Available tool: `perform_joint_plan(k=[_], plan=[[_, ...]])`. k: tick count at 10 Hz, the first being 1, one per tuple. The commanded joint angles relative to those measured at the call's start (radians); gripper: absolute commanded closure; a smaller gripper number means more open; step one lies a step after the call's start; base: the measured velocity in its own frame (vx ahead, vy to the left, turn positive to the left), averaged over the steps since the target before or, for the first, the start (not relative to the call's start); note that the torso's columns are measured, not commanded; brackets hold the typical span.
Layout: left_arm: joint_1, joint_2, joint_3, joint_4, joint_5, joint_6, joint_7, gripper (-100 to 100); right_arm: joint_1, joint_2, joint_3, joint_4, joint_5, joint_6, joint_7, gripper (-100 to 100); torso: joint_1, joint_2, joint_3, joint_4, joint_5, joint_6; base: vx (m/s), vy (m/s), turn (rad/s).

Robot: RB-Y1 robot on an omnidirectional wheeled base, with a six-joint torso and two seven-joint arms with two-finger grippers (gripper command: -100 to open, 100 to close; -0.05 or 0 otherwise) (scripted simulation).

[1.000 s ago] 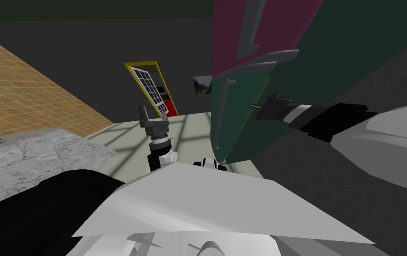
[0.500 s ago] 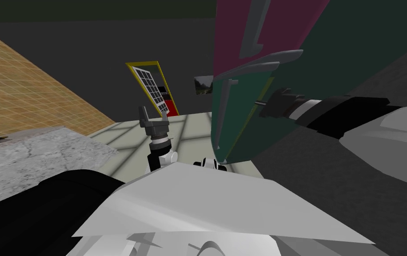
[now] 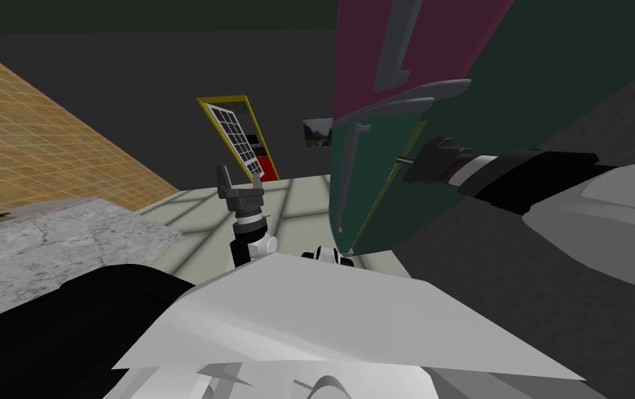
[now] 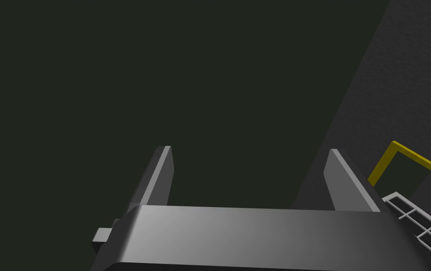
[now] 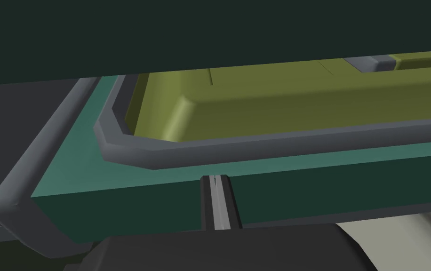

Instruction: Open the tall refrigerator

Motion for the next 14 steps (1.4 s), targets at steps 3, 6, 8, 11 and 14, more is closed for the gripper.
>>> perform_joint_plan(k=[3,6,8,11,14], plan=[[0.0,0.0,0.0,0.0,0.0,0.0,0.0,0,-0.032,-0.056,-0.052,-0.02,0.089,-0.02,-0.029,-100,-0.001,0.002,0.003,-0.003,-0.002,0.002,0.001,0.007,0.046],[0.0,0.0,0.0,0.0,0.0,0.0,0.0,0,-0.047,-0.124,-0.083,-0.058,0.18,-0.053,-0.054,-100,-0.018,-0.001,0.003,-0.01,-0.012,0.007,-0.028,0.034,0.035],[0.0,0.0,0.0,0.0,0.0,0.0,0.0,0,-0.053,-0.155,-0.095,-0.09,0.218,-0.066,-0.064,-100,-0.014,0.005,0.005,-0.004,-0.008,0.008,-0.02,0.01,0.036],[0.0,0.0,0.0,0.0,0.0,0.0,0.0,0,-0.035,-0.16,-0.091,-0.114,0.215,-0.065,-0.058,-100,-0.01,0.013,0.01,-0.001,-0.006,0.009,-0.019,0.001,-0.016],[0.0,0.0,0.0,0.0,0.0,0.0,0.0,0,-0.03,-0.162,-0.092,-0.106,0.231,-0.075,-0.066,100,-0.011,0.021,0.019,0.001,-0.01,0.013,-0.007,0.105,-0.046]])
